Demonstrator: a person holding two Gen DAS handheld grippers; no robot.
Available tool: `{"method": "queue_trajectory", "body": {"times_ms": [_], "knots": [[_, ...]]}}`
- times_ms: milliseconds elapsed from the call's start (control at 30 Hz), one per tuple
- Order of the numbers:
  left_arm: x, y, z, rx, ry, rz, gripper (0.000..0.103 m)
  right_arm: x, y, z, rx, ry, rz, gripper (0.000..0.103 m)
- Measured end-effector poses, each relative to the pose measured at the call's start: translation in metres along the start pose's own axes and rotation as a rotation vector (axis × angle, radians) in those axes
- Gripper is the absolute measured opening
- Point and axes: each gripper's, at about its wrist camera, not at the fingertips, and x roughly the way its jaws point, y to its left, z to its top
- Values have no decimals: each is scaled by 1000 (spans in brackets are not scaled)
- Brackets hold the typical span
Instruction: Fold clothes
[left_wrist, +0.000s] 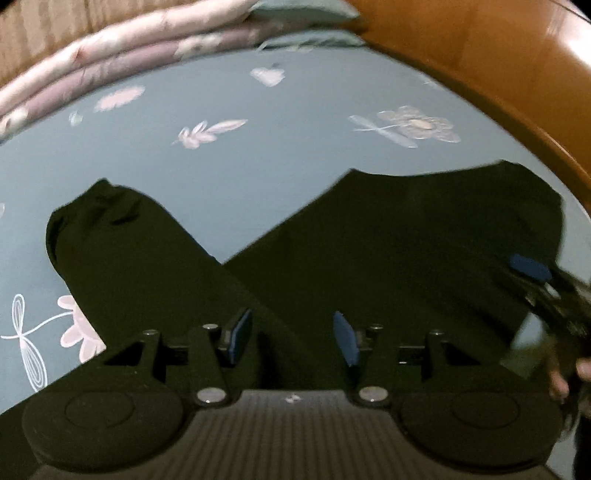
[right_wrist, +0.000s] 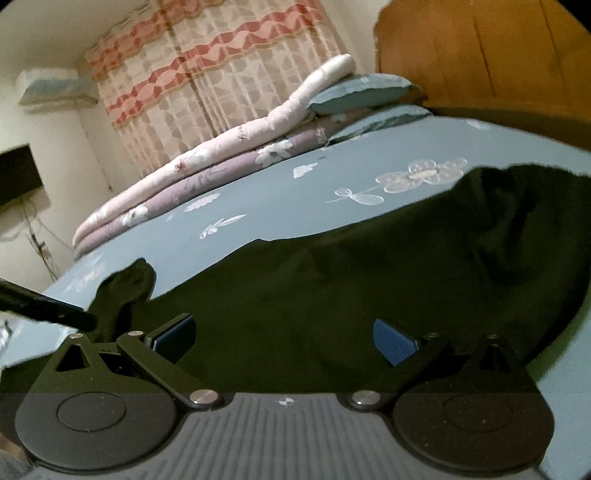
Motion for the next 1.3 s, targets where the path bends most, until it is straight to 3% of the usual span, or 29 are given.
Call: {"method": "queue_trajectory", "body": {"times_ms": [233,467,833,1000,1300], "knots": [[50,23,39,-111,130,65,42,-1,-11,2,73,1,27,103],[68,20,25,-24,220,188,41,1,-16,4,97,15,36,103],[28,32,-4,36,209,269,47,0,-16,4,106,15,34,103],[11,47,-28,-3,202,272,46,1,-16,4,109,17,32,103],[-5,77,-76,-165,194,234,49,0,-15,3,106,19,26,103]]}}
